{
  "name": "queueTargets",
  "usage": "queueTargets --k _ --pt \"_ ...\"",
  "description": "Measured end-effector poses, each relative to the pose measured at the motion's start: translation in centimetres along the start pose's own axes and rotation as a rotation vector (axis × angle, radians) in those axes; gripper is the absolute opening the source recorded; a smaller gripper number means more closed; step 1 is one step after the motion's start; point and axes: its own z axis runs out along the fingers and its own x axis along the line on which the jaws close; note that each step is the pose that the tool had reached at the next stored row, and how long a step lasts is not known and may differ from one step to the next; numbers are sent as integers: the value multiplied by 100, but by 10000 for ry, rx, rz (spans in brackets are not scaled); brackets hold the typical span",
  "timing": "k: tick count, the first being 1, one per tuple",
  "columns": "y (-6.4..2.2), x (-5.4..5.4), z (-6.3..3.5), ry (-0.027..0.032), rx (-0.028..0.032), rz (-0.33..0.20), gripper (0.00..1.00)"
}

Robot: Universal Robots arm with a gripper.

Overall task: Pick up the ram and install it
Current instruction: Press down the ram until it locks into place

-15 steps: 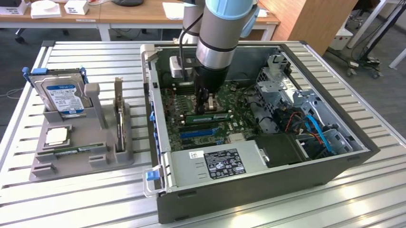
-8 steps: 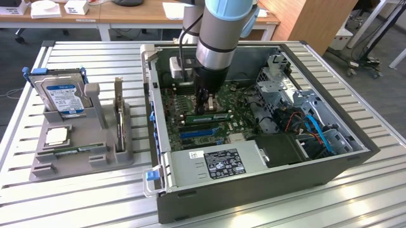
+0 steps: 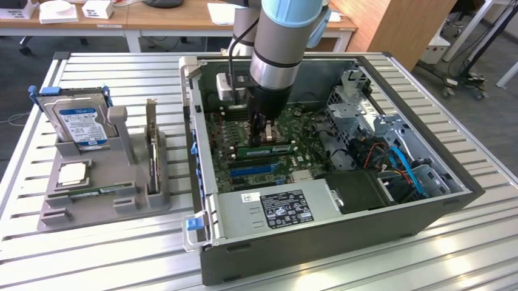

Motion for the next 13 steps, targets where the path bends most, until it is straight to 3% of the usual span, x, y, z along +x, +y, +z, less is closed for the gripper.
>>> queueTargets --k 13 --pt "-1 1 21 -3 2 1 10"
